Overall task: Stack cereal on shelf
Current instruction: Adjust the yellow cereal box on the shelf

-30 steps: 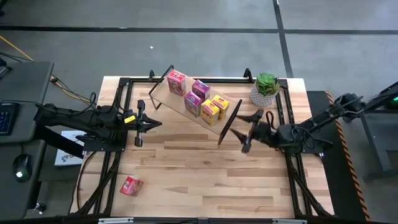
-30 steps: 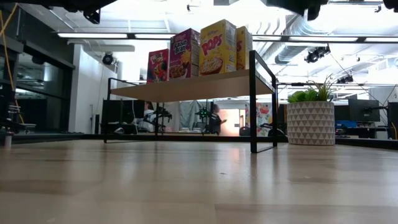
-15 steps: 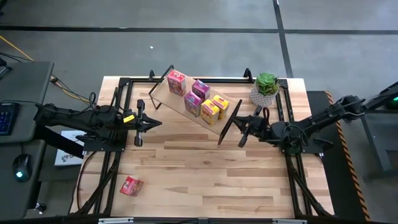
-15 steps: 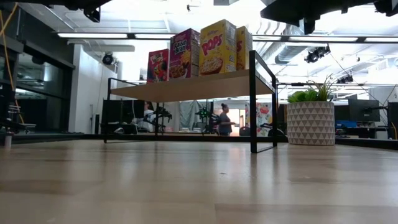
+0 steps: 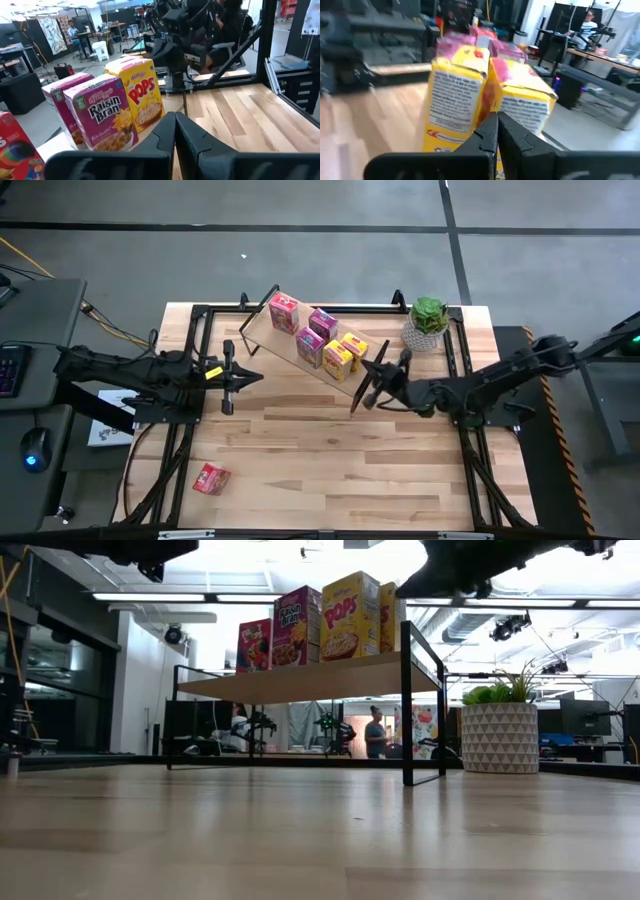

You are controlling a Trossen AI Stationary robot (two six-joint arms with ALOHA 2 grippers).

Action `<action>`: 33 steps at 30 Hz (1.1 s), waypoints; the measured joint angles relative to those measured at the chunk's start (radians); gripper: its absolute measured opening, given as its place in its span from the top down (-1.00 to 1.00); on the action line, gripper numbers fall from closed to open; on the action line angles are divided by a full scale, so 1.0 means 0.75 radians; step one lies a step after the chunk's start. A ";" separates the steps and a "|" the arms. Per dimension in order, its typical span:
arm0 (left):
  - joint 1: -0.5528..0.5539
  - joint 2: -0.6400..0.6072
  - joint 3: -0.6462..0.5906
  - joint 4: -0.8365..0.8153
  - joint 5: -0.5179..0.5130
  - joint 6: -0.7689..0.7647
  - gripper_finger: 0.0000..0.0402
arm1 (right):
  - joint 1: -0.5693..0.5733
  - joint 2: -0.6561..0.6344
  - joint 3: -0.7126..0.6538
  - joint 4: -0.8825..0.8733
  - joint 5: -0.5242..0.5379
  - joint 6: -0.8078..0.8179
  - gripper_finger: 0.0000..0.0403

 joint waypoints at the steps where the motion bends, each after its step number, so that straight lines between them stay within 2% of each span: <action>1: 0.000 0.006 0.000 0.001 0.000 0.000 1.00 | -0.009 0.017 0.021 -0.043 0.007 0.002 1.00; 7: 0.000 0.025 0.000 0.005 -0.001 0.008 1.00 | -0.027 0.060 0.109 -0.228 0.036 0.067 1.00; 21: 0.000 0.025 0.000 0.010 -0.001 0.009 1.00 | -0.012 0.058 0.114 -0.238 0.088 0.008 1.00; 25: 0.000 0.025 0.000 0.033 -0.001 0.003 1.00 | -0.043 0.058 0.114 -0.237 0.041 0.031 1.00; 30: 0.001 0.025 0.000 0.034 -0.001 0.001 1.00 | -0.097 0.058 0.115 -0.237 -0.088 0.060 1.00; 33: 0.000 0.025 0.000 0.034 -0.017 0.001 1.00 | -0.103 0.058 0.115 -0.241 -0.092 0.045 1.00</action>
